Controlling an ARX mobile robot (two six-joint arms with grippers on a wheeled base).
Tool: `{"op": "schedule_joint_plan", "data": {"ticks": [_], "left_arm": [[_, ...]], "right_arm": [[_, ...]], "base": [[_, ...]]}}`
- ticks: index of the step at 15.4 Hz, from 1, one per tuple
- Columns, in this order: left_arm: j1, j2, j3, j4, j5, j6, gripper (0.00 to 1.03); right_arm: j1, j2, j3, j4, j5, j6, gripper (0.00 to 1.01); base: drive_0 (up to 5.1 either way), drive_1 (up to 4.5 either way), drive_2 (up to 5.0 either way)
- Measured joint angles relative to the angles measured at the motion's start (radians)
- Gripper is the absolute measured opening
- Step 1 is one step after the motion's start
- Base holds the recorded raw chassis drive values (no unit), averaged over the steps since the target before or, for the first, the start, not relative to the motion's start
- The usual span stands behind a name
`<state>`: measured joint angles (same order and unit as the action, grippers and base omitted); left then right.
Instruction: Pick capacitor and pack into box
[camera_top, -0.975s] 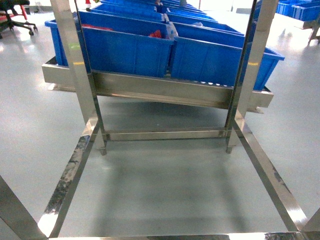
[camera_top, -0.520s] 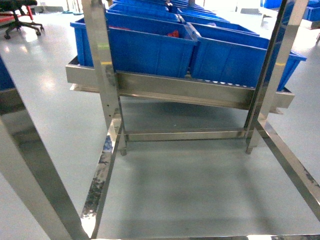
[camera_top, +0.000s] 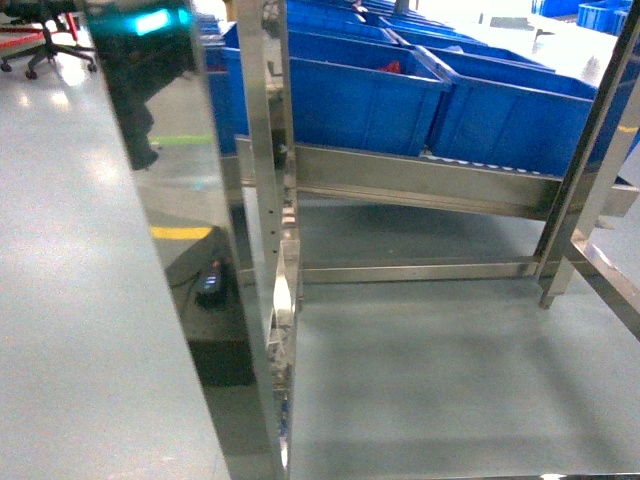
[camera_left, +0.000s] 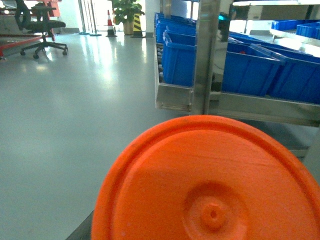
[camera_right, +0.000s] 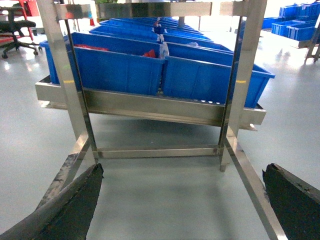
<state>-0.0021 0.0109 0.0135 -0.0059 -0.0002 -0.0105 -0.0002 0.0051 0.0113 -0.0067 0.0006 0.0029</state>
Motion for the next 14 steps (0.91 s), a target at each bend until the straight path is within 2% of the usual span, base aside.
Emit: {"op": "schedule_joint_plan", "data": {"ticks": [14], "left_arm": [[0.000,0.000,0.000,0.001,0.000,0.000,0.44]], "right_arm": [[0.000,0.000,0.000,0.002,0.002,0.000,0.98]], "base": [[-5.0,2.50,2.5]]}}
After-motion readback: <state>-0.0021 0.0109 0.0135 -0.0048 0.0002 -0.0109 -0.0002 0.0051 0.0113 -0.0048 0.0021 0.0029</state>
